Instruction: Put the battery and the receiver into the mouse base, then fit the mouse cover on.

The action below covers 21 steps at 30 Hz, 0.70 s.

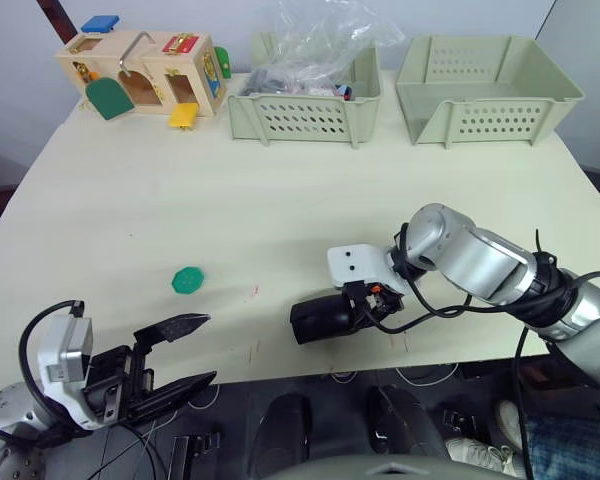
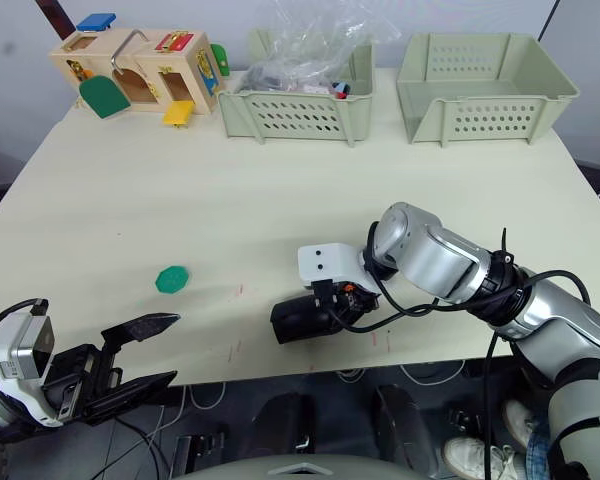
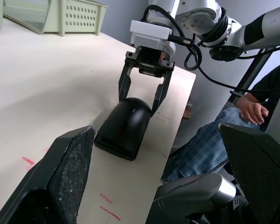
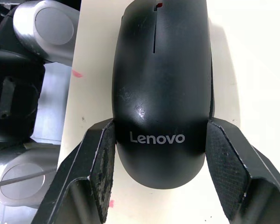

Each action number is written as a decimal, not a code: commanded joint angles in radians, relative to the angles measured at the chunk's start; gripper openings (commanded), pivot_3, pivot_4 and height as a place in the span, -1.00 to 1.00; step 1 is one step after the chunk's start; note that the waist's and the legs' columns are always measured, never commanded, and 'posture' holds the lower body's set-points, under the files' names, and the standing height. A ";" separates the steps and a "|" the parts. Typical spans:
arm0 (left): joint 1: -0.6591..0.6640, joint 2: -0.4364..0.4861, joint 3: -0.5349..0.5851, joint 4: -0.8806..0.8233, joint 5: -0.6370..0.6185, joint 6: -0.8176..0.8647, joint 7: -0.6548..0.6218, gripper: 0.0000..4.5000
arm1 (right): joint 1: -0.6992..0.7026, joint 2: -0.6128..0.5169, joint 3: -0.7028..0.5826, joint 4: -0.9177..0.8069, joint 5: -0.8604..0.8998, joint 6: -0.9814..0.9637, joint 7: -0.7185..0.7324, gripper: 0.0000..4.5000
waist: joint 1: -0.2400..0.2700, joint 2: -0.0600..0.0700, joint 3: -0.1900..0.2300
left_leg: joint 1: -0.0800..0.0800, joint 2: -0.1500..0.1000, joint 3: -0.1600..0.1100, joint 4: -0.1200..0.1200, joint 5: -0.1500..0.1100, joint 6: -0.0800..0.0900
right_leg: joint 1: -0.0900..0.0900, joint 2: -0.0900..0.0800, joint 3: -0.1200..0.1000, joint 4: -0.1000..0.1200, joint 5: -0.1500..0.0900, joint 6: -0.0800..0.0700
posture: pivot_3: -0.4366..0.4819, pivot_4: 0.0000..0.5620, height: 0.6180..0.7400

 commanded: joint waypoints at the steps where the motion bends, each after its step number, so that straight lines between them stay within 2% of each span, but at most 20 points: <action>1: 0.008 -0.002 0.004 -0.027 -0.005 -0.003 -0.005 1.00 | -0.026 0.003 -0.002 0.004 -0.019 -0.027 0.009 0.00 | 0.000 0.000 0.000 | 0.000 0.000 0.000 0.000 0.000 0.000 | 0.000 0.000 0.000 0.000 0.000 0.000 | -0.05 -0.47 1.00; 11: 0.011 -0.006 -0.001 -0.027 -0.001 -0.005 -0.002 1.00 | -0.011 0.020 0.020 0.053 -0.051 -0.042 0.021 0.00 | -0.002 0.000 0.000 | 0.000 0.000 0.000 0.000 0.000 0.000 | 0.000 0.000 0.000 0.000 0.000 0.000 | -0.05 -0.47 1.00; 21: 0.011 -0.014 -0.003 -0.028 0.006 -0.007 -0.001 1.00 | 0.007 0.032 0.025 0.014 -0.043 0.005 0.008 0.00 | -0.002 0.000 0.000 | 0.001 0.000 0.000 0.000 0.000 0.000 | 0.000 0.000 0.000 0.001 0.000 0.000 | -0.05 -0.47 1.00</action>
